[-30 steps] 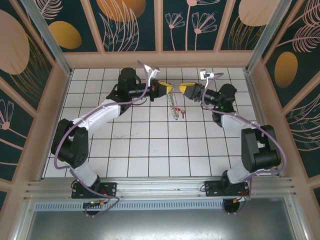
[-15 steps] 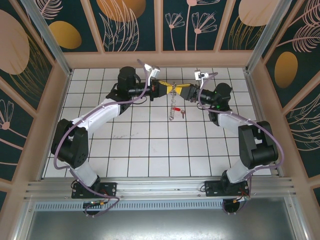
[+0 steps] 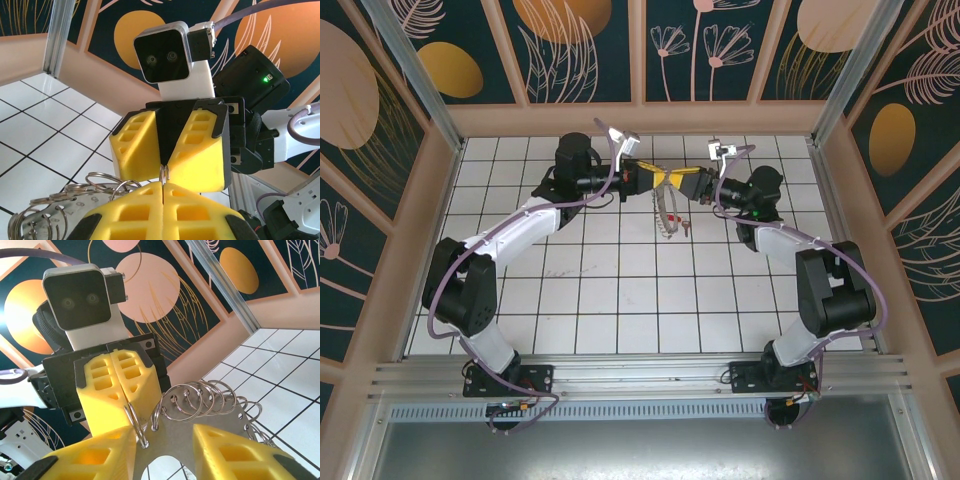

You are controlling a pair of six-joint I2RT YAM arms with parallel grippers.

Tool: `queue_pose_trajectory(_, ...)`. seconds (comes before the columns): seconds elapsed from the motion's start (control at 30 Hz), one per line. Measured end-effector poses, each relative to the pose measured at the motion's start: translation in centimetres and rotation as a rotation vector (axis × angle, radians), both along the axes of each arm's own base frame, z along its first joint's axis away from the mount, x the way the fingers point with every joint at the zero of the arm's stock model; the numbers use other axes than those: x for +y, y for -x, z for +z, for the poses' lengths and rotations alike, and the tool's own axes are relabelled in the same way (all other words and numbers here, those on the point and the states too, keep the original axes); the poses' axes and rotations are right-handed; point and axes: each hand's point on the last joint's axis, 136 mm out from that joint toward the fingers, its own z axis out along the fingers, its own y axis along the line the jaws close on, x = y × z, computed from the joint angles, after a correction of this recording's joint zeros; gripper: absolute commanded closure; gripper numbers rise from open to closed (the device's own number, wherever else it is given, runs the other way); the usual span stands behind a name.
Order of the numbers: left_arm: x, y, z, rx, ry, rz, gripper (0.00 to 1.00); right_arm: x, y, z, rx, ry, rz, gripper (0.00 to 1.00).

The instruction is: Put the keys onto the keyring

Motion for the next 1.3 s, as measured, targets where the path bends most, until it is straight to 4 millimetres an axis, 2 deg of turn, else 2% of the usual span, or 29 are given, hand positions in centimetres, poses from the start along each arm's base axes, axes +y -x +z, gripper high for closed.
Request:
queue_pose_trajectory(0.37, -0.1, 0.3, 0.3, -0.010, 0.011, -0.018, 1.00, -0.3, 0.5, 1.3, -0.043, -0.004, -0.013, 0.56)
queue_pose_trajectory(0.97, -0.1, 0.3, 0.4, -0.011, 0.012, -0.022, 1.00, 0.3, 0.8, 1.3, -0.043, -0.006, 0.001, 0.61)
queue_pose_trajectory(1.2, -0.1, 0.3, 0.4, -0.008, 0.013, -0.022, 1.00, 0.5, 1.0, 1.4, -0.043, -0.007, 0.008, 0.75)
queue_pose_trajectory(1.3, -0.1, 0.3, 0.4, -0.004, 0.014, -0.021, 1.00, 0.5, 1.0, 1.4, -0.043, -0.007, 0.008, 0.84)
